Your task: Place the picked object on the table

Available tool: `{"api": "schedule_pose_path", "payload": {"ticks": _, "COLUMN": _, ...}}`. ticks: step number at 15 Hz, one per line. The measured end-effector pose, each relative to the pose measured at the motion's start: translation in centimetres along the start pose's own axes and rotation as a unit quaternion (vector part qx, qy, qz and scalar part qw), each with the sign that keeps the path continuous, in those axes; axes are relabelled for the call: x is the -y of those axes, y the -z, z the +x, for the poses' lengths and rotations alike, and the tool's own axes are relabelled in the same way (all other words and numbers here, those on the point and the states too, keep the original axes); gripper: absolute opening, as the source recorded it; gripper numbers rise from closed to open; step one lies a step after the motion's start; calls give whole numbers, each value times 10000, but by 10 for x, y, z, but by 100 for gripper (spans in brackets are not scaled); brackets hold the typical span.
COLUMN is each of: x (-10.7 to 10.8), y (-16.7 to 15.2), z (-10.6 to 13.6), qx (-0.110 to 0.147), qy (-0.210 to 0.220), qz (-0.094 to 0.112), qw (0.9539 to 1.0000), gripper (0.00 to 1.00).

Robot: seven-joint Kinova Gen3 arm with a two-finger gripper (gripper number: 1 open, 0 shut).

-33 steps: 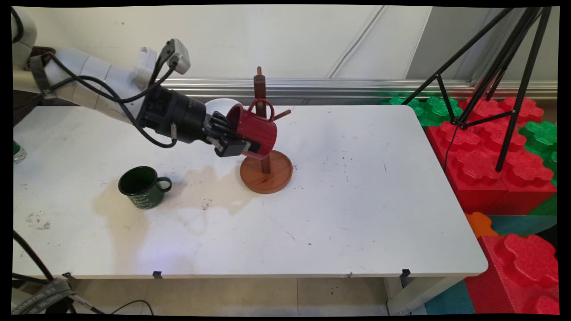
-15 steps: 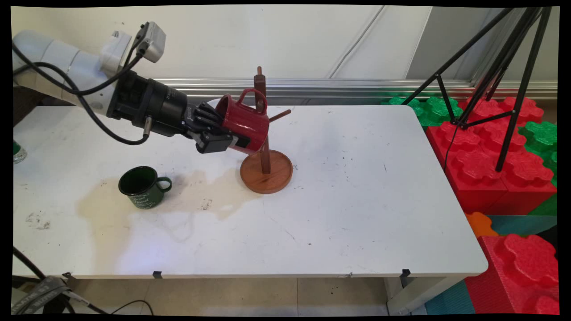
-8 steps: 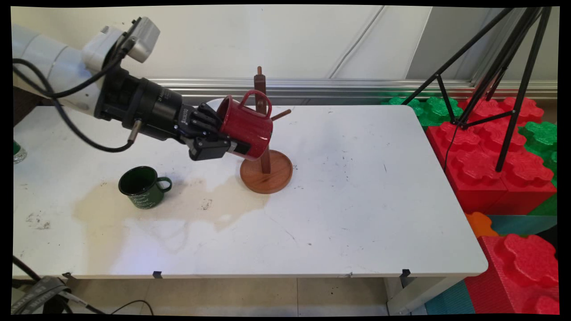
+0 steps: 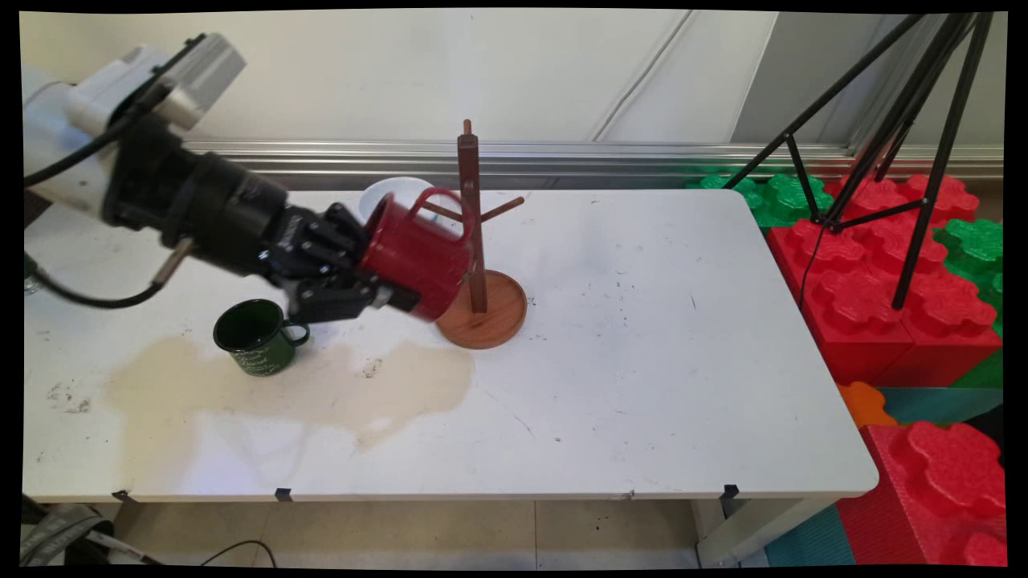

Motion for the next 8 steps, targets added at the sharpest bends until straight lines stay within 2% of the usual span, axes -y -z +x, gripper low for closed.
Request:
{"api": "schedule_pose_path", "payload": {"ticks": 3, "x": -2, "y": 17, "z": -11, "qx": 307, "qy": -106, "qz": 18, "qw": 9995, "gripper": 0}}
{"api": "schedule_pose_path", "payload": {"ticks": 8, "x": 17, "y": 38, "z": -20, "qx": 722, "qy": -338, "qz": 273, "qw": 9964, "gripper": 0}}
